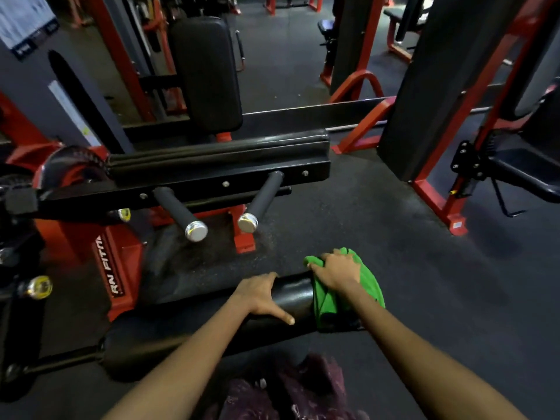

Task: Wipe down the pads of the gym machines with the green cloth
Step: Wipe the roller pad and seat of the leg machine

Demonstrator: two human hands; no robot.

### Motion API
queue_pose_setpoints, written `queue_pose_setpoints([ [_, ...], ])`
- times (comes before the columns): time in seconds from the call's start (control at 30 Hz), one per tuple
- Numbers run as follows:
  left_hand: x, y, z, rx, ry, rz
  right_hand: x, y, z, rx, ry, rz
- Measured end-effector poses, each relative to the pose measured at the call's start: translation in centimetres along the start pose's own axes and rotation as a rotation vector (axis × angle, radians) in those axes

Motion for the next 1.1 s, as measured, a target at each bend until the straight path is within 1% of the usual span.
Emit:
queue_pose_setpoints([
  [0.07, 1.0, -0.5, -0.7, -0.003, -0.106, 0.091, 0.9, 2.1, -1.7, -0.076, -0.040, -0.059],
  [0.17, 3.4, -1.6, -1.9, -0.040, -0.274, 0.240, 3.0, 3.9, -5.8, -0.276, -0.112, -0.080],
  [0.2, 4.0, -2.0, -2.3, -0.062, -0.306, 0.273, 3.4, 3.5, -6.4, -0.322, -0.129, -0.082],
  [0.27, 4.9, -2.8, -3.1, -0.115, -0.314, 0.311, 3.3, 1.6, -6.2, -0.372, -0.129, -0.103],
  [0.33, 5.2, -3.1, -3.3, -0.137, -0.305, 0.318, 2.4, -0.3, -4.5, -0.325, -0.160, -0.145],
  [0.4, 5.1, -3.1, -3.4, -0.124, -0.291, 0.297, 0.5, -0.6, -2.7, -0.192, -0.074, -0.090],
  [0.43, 5.0, -3.0, -3.5, -0.114, -0.294, 0.263, -0.3, -0.2, -2.0, -0.120, -0.021, -0.042],
  [0.5, 4.4, -2.3, -3.4, -0.057, -0.311, 0.161, -0.2, 2.0, -1.4, -0.073, -0.009, -0.015],
  [0.57, 3.1, -1.1, -3.2, -0.014, -0.323, -0.001, 1.0, 4.9, -3.0, -0.145, -0.022, -0.031],
  [0.6, 2.3, -0.2, -2.9, -0.021, -0.311, -0.117, 2.1, 5.9, -4.4, -0.210, -0.070, -0.049],
  [0.63, 1.6, 0.6, -2.6, -0.049, -0.290, -0.252, 3.2, 6.4, -5.9, -0.276, -0.081, -0.050],
  [0.7, 0.4, 2.1, -2.0, -0.112, -0.258, -0.482, 4.4, 5.5, -7.9, -0.393, -0.088, -0.049],
  [0.73, 0.1, 2.6, -1.5, -0.139, -0.247, -0.531, 4.4, 4.4, -8.0, -0.425, -0.104, -0.066],
  [0.8, -0.6, 2.8, -1.3, -0.174, -0.183, -0.475, 3.9, 1.9, -6.5, -0.416, -0.131, -0.069],
  [0.87, -0.6, 2.2, -1.0, -0.174, -0.053, -0.388, 3.1, 0.1, -4.7, -0.336, -0.159, -0.087],
  [0.9, -0.5, 1.8, -0.9, -0.165, 0.011, -0.307, 2.3, -0.2, -3.9, -0.285, -0.159, -0.105],
  [0.93, -0.5, 1.2, -0.9, -0.151, 0.053, -0.197, 1.6, -0.1, -3.1, -0.237, -0.116, -0.103],
  [1.0, -0.4, 0.7, -0.8, -0.137, 0.067, -0.067, 0.5, 0.5, -1.6, -0.154, -0.024, -0.061],
  [1.07, -0.2, 0.7, -0.7, -0.136, 0.045, -0.050, -0.1, 2.0, -0.8, -0.095, 0.048, -0.051],
  [1.1, -0.1, 0.7, -0.8, -0.132, 0.027, -0.037, 0.0, 2.9, -0.8, -0.092, 0.059, -0.064],
])
Point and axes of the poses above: each hand's wrist, its own z-axis towards the middle knuckle, its own x-axis out of the palm, y = z × x, the point moved 1 cm from there along z, towards the middle knuckle
